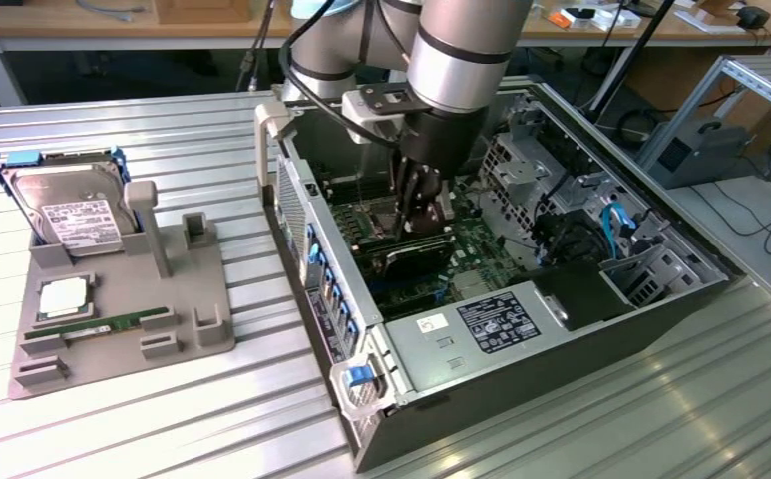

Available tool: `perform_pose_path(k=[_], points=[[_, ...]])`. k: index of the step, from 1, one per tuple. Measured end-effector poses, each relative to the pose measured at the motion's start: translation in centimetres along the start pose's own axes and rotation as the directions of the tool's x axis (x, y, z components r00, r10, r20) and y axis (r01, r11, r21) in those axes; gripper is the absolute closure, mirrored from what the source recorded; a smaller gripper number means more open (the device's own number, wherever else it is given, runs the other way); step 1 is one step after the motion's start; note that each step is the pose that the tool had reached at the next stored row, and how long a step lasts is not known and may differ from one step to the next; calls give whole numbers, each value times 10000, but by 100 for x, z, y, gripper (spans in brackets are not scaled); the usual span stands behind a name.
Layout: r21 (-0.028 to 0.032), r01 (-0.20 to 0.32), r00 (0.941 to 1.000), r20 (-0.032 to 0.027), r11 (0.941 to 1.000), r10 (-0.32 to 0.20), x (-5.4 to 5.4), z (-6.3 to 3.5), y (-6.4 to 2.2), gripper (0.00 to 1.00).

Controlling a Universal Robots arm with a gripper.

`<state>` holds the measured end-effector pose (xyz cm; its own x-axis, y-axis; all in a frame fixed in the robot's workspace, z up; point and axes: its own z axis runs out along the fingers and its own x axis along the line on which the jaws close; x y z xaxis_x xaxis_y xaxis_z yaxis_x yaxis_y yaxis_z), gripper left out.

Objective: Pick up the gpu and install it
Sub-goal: 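Insert the gpu into the slot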

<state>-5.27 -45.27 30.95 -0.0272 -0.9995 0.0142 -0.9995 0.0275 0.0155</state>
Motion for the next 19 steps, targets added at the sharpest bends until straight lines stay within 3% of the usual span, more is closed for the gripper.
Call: perform_pose_path(k=[1,3,7,10,15,18,19], points=[[0,1,10000,0,10000,-1,0,0,0,80],[-3,7,10000,-3,10000,-7,0,-2,-12,89],[-108,33,10000,-5,9999,-33,3,-3,-238,89],[-303,35,10000,-13,9995,-36,-2,-4,-520,89],[-478,38,10000,-14,9988,-38,-8,-6,-816,89],[-676,40,10000,-19,9977,-42,-12,-12,-1149,89],[-719,41,10000,-20,9974,-43,-13,-12,-1221,89]])
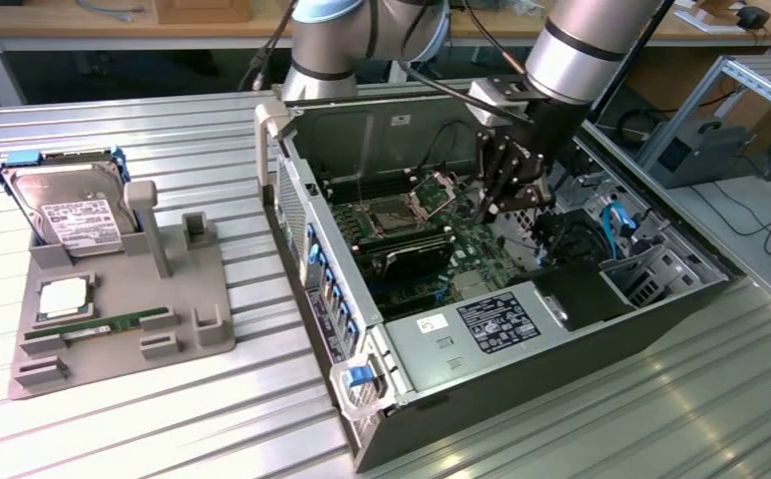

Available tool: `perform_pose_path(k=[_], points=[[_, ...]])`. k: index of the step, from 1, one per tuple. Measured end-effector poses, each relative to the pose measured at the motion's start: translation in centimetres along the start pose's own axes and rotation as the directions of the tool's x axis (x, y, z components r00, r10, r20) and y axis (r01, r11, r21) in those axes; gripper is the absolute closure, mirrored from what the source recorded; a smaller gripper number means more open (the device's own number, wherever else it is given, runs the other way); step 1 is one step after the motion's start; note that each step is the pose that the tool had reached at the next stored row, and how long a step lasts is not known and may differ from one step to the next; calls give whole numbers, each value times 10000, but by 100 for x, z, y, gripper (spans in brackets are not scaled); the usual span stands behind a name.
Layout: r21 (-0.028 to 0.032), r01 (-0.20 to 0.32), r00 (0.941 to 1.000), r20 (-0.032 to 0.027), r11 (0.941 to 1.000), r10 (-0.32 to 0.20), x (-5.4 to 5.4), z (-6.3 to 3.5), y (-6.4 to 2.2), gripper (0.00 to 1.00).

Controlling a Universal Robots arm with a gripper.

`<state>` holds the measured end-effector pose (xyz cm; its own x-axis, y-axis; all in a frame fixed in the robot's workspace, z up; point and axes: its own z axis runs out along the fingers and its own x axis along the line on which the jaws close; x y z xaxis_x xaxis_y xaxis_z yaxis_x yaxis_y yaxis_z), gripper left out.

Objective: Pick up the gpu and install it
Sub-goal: 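Insert the gpu into the slot, then press down on the gpu until it lock into place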

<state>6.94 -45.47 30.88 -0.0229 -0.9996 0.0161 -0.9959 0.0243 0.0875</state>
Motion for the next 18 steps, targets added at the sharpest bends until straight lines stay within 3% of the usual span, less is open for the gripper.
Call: perform_pose_path(k=[4,7,8,9,12,13,17,18], points=[[-117,2,10000,-3,9999,-2,-4,-21,-240,89],[-117,1,10000,-2,9999,-1,-4,-21,-239,89],[-118,2,10000,-2,9999,-2,-2,-16,-181,89],[-117,1,10000,-3,9999,-2,1,3,-26,89],[-117,1,10000,-2,9999,-1,5,32,145,89],[-117,2,10000,-2,9999,-2,7,56,253,89],[-117,0,10000,-18,9999,0,2,109,458,89],[-116,-3,10000,-51,9999,2,-4,124,495,89]])
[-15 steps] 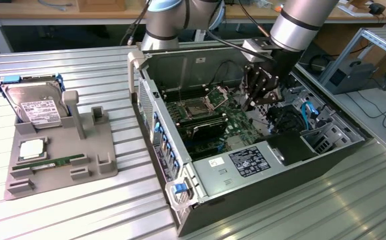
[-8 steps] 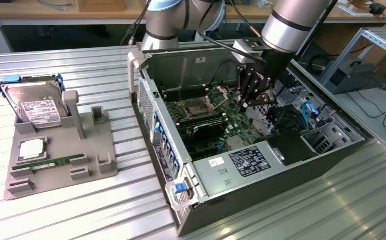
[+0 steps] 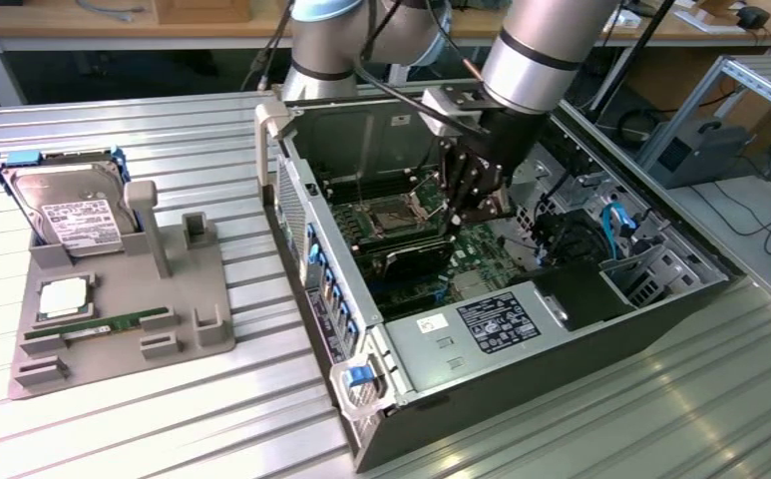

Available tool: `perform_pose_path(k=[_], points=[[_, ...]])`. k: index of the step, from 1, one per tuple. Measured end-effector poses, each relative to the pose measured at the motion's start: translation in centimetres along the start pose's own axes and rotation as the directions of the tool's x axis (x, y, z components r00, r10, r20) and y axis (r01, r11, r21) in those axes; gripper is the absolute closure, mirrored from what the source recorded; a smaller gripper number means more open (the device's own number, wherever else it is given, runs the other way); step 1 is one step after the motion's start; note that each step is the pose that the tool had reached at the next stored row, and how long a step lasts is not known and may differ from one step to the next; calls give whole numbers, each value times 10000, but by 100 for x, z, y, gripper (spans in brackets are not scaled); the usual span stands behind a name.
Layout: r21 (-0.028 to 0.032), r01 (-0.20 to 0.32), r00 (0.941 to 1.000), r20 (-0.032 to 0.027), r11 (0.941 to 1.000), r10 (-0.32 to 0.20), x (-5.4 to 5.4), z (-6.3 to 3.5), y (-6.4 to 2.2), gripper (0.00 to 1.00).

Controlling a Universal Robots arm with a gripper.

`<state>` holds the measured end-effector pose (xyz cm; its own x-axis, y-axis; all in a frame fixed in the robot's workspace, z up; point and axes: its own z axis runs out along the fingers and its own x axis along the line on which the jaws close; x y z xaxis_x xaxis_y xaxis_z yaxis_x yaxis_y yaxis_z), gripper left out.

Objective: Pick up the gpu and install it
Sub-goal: 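Press down on the gpu until it lock into place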

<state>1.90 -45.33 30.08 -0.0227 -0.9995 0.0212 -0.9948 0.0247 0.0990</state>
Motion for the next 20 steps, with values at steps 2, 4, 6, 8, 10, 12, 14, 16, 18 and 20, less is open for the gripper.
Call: perform_pose_path(k=[2,4,6,8,10,12,14,16,18,20], points=[[2,-7,10000,-53,10000,7,-29,20,67,89],[2,-7,10000,-74,10000,7,-55,35,136,89],[3,-9,10000,-86,10000,9,-70,53,219,89],[4,-9,10000,-95,10000,9,-72,94,375,89],[4,-11,9999,-105,10000,11,-68,152,573,89],[4,-12,9999,-114,10000,12,-68,171,617,89],[5,-13,9999,-122,10000,13,-67,183,642,89],[5,-14,9999,-134,10000,14,-67,195,665,89],[5,-14,9999,-136,10000,14,-67,214,698,89],[5,-14,9999,-135,10000,14,-67,229,708,89]])
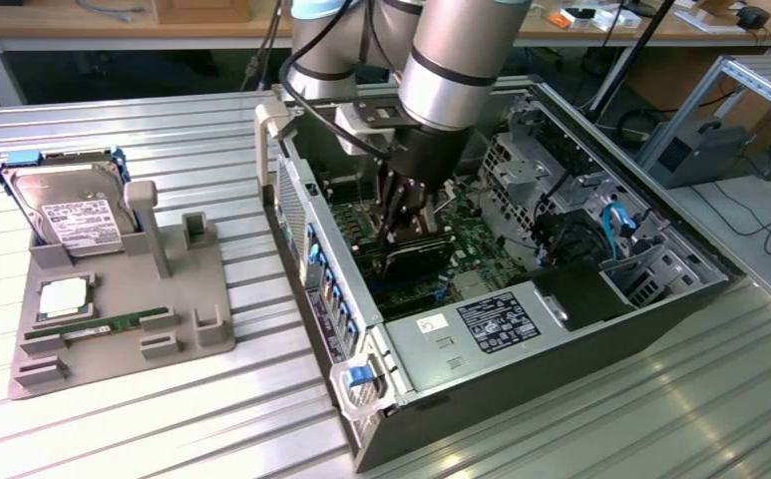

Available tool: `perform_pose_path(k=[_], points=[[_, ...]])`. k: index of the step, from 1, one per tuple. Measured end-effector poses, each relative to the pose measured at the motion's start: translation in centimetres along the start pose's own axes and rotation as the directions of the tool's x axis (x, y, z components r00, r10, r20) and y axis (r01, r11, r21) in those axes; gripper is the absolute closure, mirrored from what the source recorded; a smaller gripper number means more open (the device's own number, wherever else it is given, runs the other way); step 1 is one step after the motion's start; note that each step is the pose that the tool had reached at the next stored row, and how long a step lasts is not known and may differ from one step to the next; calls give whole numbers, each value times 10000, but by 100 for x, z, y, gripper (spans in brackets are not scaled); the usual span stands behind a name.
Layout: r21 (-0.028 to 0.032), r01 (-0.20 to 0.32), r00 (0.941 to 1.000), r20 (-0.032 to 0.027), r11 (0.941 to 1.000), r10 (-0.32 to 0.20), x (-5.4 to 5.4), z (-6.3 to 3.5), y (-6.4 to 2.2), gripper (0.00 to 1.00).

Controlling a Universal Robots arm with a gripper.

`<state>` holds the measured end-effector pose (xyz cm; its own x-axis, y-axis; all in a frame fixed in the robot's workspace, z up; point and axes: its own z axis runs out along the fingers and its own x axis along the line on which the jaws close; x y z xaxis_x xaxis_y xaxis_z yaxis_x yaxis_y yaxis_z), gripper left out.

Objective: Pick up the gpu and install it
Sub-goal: 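Press down on the gpu until it lock into place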

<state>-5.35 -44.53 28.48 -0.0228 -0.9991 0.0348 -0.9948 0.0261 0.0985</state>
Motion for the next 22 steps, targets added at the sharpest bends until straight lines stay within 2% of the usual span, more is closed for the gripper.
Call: perform_pose_path(k=[9,11,17,22], points=[[0,0,10000,0,10000,0,-1,60,36,89],[-1,-1,10000,-4,10000,1,-1,103,70,89],[-2,1,10000,-4,10000,-1,-1,131,119,89],[-1,6,10000,-5,10000,-6,-1,152,121,89]])
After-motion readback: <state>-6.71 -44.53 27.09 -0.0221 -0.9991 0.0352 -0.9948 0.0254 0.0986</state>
